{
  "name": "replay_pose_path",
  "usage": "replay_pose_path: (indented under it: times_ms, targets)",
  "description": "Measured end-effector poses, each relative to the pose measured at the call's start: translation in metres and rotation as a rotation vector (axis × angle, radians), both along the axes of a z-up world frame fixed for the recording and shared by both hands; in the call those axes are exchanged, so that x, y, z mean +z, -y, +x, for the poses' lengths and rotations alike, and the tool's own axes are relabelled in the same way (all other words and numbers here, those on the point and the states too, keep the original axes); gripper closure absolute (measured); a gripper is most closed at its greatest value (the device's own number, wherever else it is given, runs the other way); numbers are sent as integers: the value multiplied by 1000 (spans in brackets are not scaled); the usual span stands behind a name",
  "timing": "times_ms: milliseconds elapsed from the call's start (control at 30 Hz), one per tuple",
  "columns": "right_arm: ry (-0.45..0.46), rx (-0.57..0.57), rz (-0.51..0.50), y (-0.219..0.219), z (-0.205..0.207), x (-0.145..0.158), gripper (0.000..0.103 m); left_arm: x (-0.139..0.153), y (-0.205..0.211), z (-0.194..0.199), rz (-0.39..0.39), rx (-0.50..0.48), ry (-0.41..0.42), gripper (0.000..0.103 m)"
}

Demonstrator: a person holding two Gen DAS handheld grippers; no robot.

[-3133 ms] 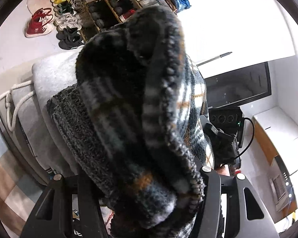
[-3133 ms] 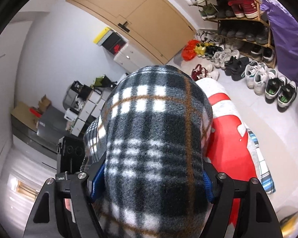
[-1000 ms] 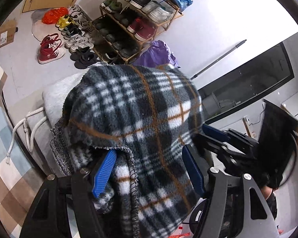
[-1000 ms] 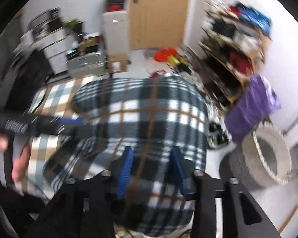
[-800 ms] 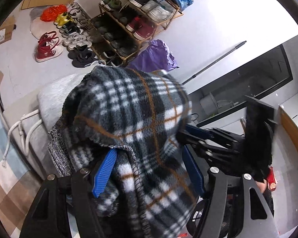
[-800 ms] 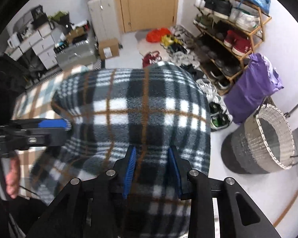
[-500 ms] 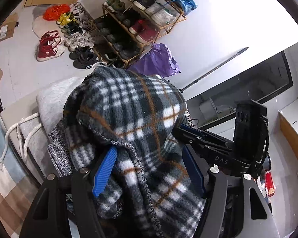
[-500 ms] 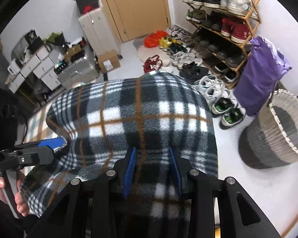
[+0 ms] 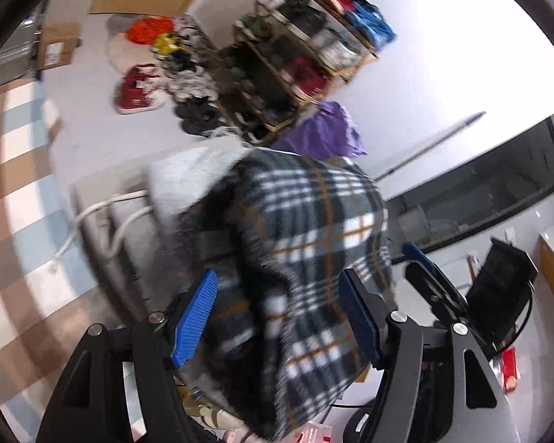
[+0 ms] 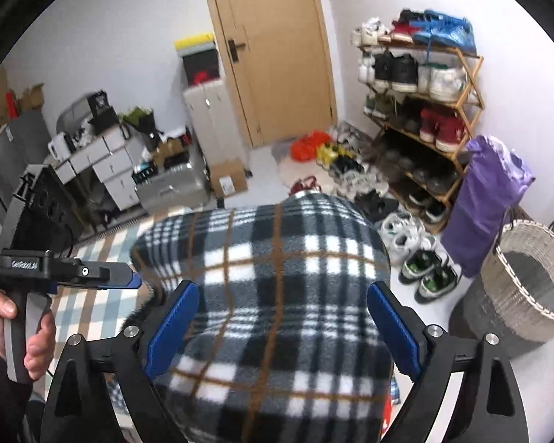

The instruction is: Fold large clothes

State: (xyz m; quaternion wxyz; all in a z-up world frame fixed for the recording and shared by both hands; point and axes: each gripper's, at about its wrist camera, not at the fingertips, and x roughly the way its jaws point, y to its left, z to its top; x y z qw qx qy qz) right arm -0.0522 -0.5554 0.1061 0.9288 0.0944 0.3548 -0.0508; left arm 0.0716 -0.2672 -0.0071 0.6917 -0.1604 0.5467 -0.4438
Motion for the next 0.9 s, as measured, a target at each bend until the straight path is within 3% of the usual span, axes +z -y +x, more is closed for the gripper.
replay_pose_path:
  times_ms: [100,233,300,367,400,500,533,567,633,767,900]
  targets:
    - [6,-16,33,-8,-7,-3,9,3,-13,-8,22,10,27,39]
    - [1,-14,0,-30,-21,-3,8,16,-34,-28,29,40,120,39]
    - [65,-21,-13,-42,-41,3,8,25,-46,-47,64,75,221,39]
    - [163,-22,-14,-58,-69,8,0,33,-56,-65,143,135,338,39]
    - [215,-27,-26,-68,-87,11,0,38,-63,-83,143,155,416,39]
    - [364,-77,-121,-99,-135,12,0,44,-78,-120,98,179,515,39]
    - [398,-95,-156,-109,-149,12,0,44,-84,-133,74,198,542,35]
    - [409,-100,-164,-115,-156,11,0,44,-90,-147,60,219,573,21]
    - [429,-127,-144,-126,-177,6,0,43,-98,-171,50,267,644,9]
    - [450,-206,-190,-148,-206,-4,0,42,-109,-209,13,302,794,5]
    - [464,-285,-277,-170,-232,-13,0,41,-117,-249,31,332,944,3]
